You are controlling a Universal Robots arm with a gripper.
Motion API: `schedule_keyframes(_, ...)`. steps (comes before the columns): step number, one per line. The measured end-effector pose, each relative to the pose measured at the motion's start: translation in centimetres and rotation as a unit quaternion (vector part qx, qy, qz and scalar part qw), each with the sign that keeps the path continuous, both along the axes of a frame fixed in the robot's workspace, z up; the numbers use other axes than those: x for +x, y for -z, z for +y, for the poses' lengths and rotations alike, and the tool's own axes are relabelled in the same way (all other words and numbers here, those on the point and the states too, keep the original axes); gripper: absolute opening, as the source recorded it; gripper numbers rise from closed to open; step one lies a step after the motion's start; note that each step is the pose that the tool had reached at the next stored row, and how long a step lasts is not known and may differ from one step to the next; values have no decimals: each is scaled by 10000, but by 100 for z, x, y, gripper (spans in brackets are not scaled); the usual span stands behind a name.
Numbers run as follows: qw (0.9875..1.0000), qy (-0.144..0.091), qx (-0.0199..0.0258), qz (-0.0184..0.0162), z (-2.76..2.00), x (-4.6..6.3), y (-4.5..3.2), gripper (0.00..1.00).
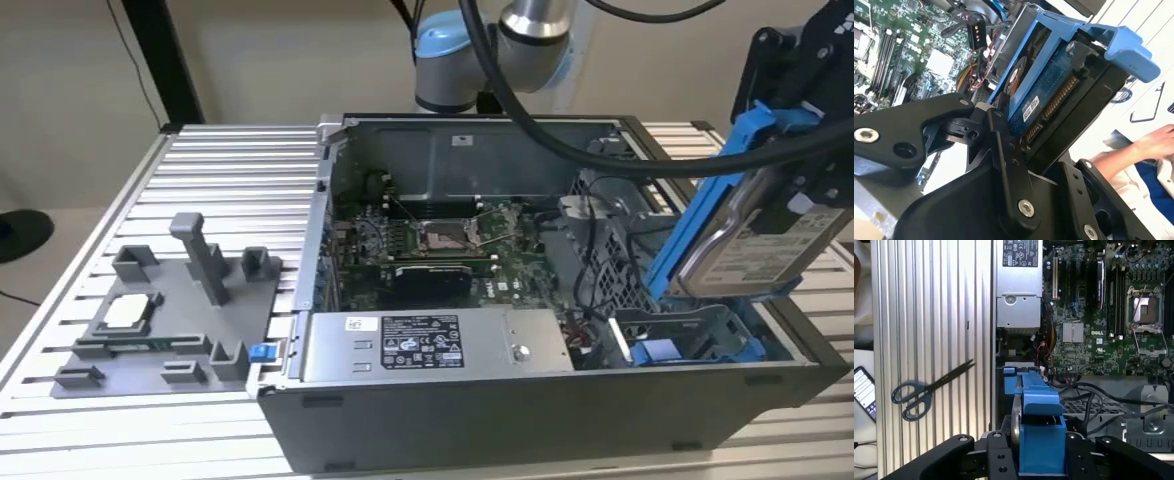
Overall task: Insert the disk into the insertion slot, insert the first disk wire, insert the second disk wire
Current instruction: 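Insert the disk into the insertion slot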
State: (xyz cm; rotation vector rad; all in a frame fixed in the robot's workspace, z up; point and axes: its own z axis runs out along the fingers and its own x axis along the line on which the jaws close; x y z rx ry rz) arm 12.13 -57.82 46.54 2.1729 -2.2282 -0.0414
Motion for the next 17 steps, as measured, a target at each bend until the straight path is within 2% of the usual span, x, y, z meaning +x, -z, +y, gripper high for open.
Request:
schedule_keyframes(6,10000,71,3,0,2,-4,108,0)
schedule_keyframes(12,9998,173,67,0,2,-10,189,0)
schedule_keyframes(17,9998,195,70,0,2,-12,279,0)
